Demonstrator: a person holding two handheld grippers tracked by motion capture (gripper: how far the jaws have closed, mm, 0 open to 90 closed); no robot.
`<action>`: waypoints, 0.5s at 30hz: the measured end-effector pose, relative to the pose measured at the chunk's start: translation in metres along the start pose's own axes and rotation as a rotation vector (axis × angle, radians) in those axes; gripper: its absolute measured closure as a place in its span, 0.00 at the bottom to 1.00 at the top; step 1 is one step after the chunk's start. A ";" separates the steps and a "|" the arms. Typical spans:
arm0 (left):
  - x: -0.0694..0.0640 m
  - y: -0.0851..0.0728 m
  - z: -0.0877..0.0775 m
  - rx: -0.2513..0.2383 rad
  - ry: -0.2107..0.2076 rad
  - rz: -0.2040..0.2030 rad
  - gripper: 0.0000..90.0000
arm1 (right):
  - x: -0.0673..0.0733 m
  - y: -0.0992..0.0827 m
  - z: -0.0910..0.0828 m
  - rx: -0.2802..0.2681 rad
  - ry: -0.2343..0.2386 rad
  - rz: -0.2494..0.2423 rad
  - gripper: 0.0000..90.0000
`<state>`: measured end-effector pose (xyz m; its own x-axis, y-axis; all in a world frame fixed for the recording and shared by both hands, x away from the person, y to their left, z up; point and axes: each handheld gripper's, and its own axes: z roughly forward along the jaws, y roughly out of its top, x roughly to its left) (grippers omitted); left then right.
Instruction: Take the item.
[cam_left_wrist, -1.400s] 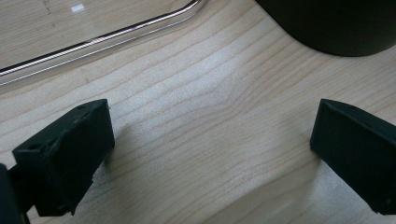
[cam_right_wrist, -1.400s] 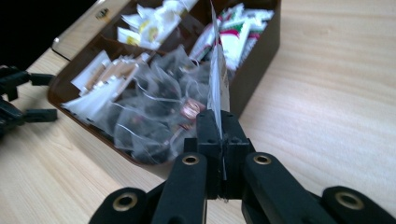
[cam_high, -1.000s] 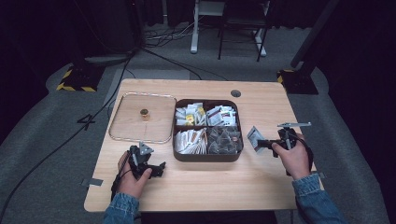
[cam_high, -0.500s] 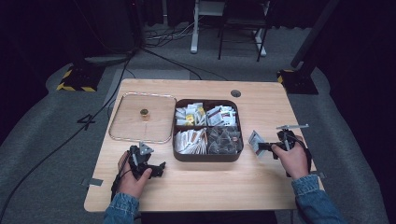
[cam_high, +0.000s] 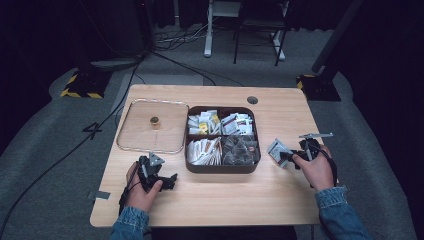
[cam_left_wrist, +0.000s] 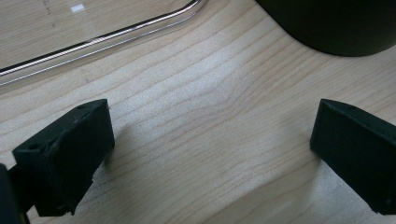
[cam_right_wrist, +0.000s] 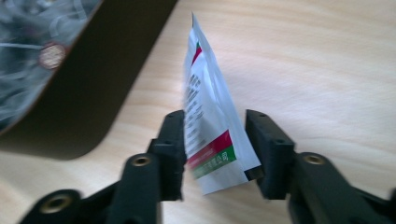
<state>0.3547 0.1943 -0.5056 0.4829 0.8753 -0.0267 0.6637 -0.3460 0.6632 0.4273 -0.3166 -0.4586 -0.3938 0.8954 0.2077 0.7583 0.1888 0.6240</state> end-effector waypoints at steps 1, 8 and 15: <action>0.000 0.000 0.000 -0.001 -0.001 0.003 0.00 | -0.002 0.000 0.000 -0.012 -0.027 -0.012 0.57; 0.000 0.001 0.001 -0.001 -0.002 0.001 0.00 | -0.016 0.000 -0.009 -0.081 -0.105 -0.020 0.50; 0.000 0.001 0.001 0.000 -0.002 0.001 0.00 | -0.015 0.002 -0.016 -0.090 -0.085 -0.022 0.51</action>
<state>0.3561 0.1933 -0.5056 0.4849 0.8742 -0.0271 0.6628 -0.3471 0.6635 0.4266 -0.3365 -0.4485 -0.3616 0.9232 0.1305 0.6989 0.1757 0.6933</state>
